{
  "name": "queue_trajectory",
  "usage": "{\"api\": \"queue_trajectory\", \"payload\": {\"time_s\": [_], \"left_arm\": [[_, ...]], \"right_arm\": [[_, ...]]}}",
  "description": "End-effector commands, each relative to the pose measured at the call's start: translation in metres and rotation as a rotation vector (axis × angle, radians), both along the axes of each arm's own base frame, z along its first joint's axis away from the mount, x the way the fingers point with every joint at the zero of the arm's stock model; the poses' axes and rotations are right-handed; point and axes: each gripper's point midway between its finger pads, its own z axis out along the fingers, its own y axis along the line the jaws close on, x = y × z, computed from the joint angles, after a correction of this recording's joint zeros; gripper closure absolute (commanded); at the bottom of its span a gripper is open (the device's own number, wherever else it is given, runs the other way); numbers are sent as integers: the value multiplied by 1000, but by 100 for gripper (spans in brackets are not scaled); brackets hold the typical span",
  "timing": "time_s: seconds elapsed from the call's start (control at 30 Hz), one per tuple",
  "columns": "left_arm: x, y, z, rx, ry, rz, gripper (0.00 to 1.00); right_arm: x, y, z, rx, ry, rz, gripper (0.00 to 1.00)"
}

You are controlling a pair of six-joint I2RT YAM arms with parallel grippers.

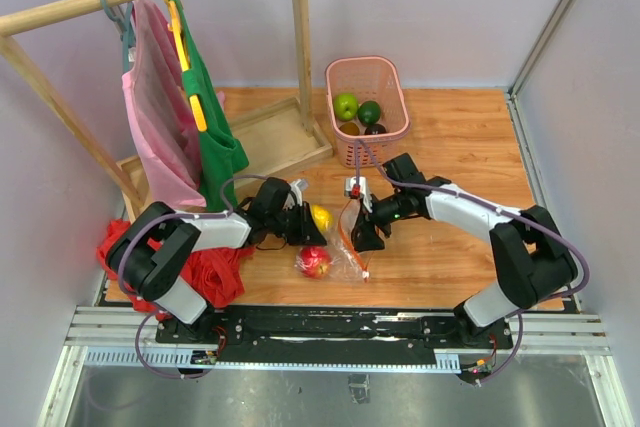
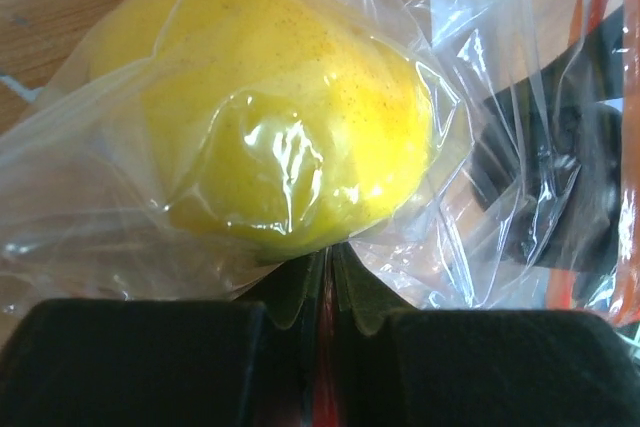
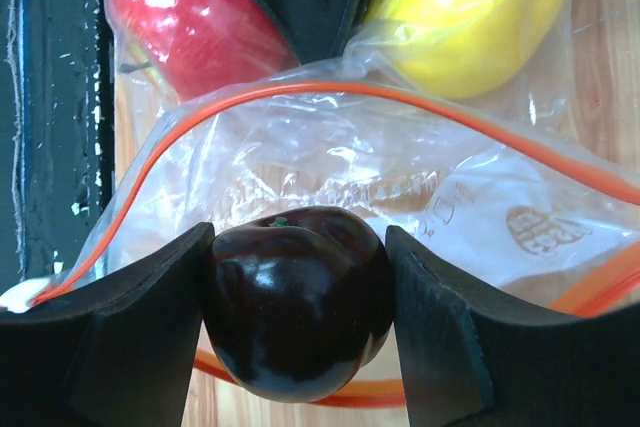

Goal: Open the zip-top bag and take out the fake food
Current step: Pick up the fake fruit from the zipper food storage bag, then place the fake fruit in the bin.

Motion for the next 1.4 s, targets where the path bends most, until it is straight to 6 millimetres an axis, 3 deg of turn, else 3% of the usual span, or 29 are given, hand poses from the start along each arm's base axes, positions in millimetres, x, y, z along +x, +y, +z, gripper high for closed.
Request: {"api": "queue_trajectory", "payload": {"time_s": [0.0, 0.23, 0.43, 0.6, 1.0, 1.17, 1.37], "left_arm": [[-9, 34, -29, 146, 46, 58, 87], [2, 29, -14, 121, -7, 68, 81], [13, 30, 5, 124, -79, 82, 60], [19, 36, 27, 127, -158, 111, 40], [19, 53, 78, 111, -379, 112, 17], [19, 60, 85, 117, -446, 112, 9], [22, 68, 97, 117, -547, 128, 1]], "right_arm": [[-2, -13, 22, 23, 11, 3, 61], [-3, -32, 44, 65, 52, -36, 61], [-16, -35, 71, 113, 114, -44, 61], [-11, -47, 97, 108, 88, -40, 61], [34, -57, 146, 70, -92, -108, 61], [67, -55, 170, 77, -182, -183, 61], [108, -54, 185, 66, -233, -282, 62]]}}
